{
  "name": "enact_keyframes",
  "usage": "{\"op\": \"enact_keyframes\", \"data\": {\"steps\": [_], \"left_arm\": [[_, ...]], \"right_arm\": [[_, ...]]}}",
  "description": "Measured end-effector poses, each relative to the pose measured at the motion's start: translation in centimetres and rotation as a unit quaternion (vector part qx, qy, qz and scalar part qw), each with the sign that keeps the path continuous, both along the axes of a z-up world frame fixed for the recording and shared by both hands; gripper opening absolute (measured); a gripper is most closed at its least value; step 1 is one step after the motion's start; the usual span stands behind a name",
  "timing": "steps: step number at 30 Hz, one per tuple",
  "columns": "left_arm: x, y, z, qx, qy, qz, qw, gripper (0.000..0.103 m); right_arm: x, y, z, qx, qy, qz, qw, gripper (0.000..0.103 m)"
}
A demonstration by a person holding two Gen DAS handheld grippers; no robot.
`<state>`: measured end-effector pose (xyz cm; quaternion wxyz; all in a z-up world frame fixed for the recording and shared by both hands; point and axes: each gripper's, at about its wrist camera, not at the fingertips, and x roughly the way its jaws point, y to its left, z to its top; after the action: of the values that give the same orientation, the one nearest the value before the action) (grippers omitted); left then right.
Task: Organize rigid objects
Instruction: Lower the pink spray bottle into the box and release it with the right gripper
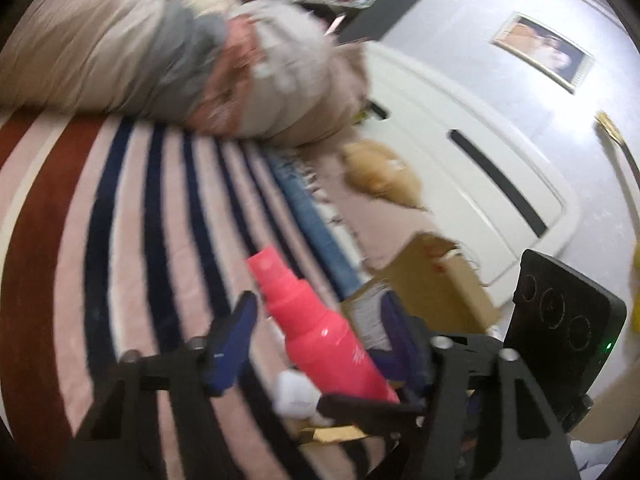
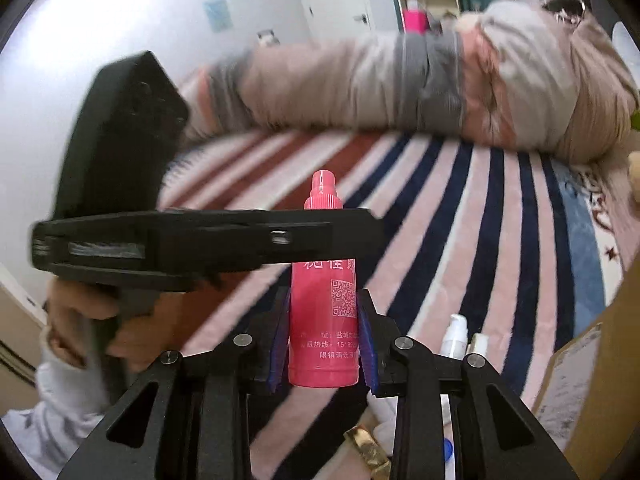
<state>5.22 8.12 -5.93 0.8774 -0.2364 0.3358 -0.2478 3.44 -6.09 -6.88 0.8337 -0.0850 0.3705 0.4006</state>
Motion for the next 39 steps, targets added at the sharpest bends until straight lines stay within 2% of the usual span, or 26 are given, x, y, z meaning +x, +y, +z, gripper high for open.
{"op": "enact_keyframes", "data": {"steps": [1, 7, 13, 19, 23, 31, 34, 36, 39], "left_arm": [[0.0, -0.6, 0.9, 0.005, -0.008, -0.002, 1.0000, 0.036], [0.0, -7.0, 6.0, 0.054, -0.058, -0.043, 0.9959, 0.032], [0.9, -16.0, 8.1, 0.106, -0.078, -0.099, 0.9864, 0.030], [2.5, -24.9, 7.6, 0.139, -0.066, -0.164, 0.9745, 0.030], [3.3, -29.0, 6.7, 0.163, -0.049, -0.190, 0.9669, 0.030], [4.7, -33.2, 3.5, 0.211, 0.004, -0.214, 0.9537, 0.031], [4.9, -33.7, 3.0, 0.229, 0.010, -0.210, 0.9504, 0.041], [5.0, -33.6, 3.0, 0.235, 0.011, -0.200, 0.9511, 0.061], [5.1, -32.9, 3.3, 0.231, 0.008, -0.190, 0.9543, 0.064]], "right_arm": [[-0.5, -0.7, 0.9, 0.010, -0.007, 0.000, 1.000, 0.026], [-1.8, -4.8, 4.8, 0.042, -0.044, -0.026, 0.998, 0.026], [-1.9, -12.7, 6.5, 0.072, -0.047, -0.079, 0.993, 0.026], [-1.5, -20.2, 6.4, 0.093, -0.033, -0.132, 0.986, 0.027], [-1.0, -23.7, 5.6, 0.093, -0.024, -0.162, 0.982, 0.027], [-0.2, -25.9, 3.0, 0.017, -0.003, -0.195, 0.981, 0.027], [-0.3, -26.1, 2.4, 0.004, -0.002, -0.203, 0.979, 0.027], [-0.3, -26.4, 2.2, -0.003, 0.000, -0.211, 0.978, 0.028], [-0.2, -26.6, 2.1, -0.006, 0.004, -0.218, 0.976, 0.031]]}}
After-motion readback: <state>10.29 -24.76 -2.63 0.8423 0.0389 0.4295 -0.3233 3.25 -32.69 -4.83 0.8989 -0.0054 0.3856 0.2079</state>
